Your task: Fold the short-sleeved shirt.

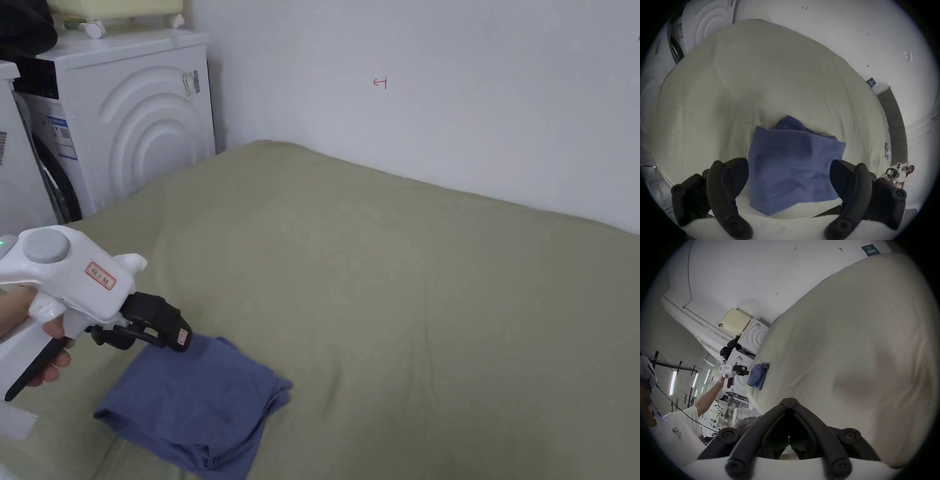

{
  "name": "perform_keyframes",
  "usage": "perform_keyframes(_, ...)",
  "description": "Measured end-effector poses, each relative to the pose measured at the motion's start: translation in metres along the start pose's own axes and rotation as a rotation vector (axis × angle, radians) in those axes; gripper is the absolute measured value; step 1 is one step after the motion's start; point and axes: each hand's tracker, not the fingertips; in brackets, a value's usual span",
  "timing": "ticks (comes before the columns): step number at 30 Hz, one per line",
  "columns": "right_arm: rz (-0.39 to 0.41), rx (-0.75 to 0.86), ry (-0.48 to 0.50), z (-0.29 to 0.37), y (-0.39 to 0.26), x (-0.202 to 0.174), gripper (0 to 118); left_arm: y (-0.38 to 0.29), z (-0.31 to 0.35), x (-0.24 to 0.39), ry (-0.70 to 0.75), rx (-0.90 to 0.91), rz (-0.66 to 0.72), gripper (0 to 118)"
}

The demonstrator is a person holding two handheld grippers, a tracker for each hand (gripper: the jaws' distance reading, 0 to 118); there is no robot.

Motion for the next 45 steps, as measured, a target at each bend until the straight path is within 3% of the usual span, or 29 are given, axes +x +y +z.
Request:
perform_keyframes(4, 0.043, 0.046, -0.007, 0.018, 0.005, -0.014, 0, -0.019, 0.028, 0.025, 0.005, 0.118, 0.022, 104)
perform_keyframes(5, 0.078, 0.069, -0.026, 0.024, 0.008, -0.020, 0, -0.023, 0.034, 0.032, -0.030, 0.161, 0.022, 88)
perform_keyframes(6, 0.109, 0.088, -0.050, 0.030, 0.009, -0.025, 0, -0.029, 0.037, 0.046, -0.012, 0.202, 0.016, 59)
perform_keyframes(7, 0.148, 0.110, -0.090, 0.036, 0.012, -0.032, 0, -0.040, 0.042, 0.064, 0.045, 0.279, -0.005, 17)
perform_keyframes(8, 0.192, 0.129, -0.139, 0.041, 0.016, -0.040, 0, -0.048, 0.046, 0.081, 0.038, 0.311, 0.015, 0)
perform_keyframes(14, 0.467, 0.394, -0.475, 0.070, 0.032, -0.101, 0, -0.102, 0.057, 0.225, -0.071, 0.471, -0.124, 0)
perform_keyframes(16, 0.551, 0.497, -0.599, 0.074, 0.035, -0.120, 0, -0.130, 0.059, 0.282, 0.004, 0.668, -0.181, 0)
perform_keyframes(19, 0.644, 0.636, -0.698, 0.074, 0.039, -0.139, 0, -0.169, 0.058, 0.360, 0.177, 0.914, -0.323, 0)
perform_keyframes(23, 0.726, 0.739, -0.781, 0.077, 0.038, -0.158, 0, -0.181, 0.052, 0.419, 0.050, 0.906, -0.426, 0)
perform_keyframes(25, 0.728, 0.791, -0.813, 0.083, 0.037, -0.163, 0, -0.182, 0.051, 0.440, 0.067, 0.931, -0.449, 0)
perform_keyframes(33, 0.658, 0.848, -0.764, 0.107, 0.043, -0.171, 0, -0.184, 0.056, 0.464, 0.077, 0.978, -0.480, 0)
perform_keyframes(45, 0.695, 0.809, -0.760, 0.100, 0.045, -0.175, 0, -0.185, 0.060, 0.461, 0.063, 0.976, -0.473, 0)
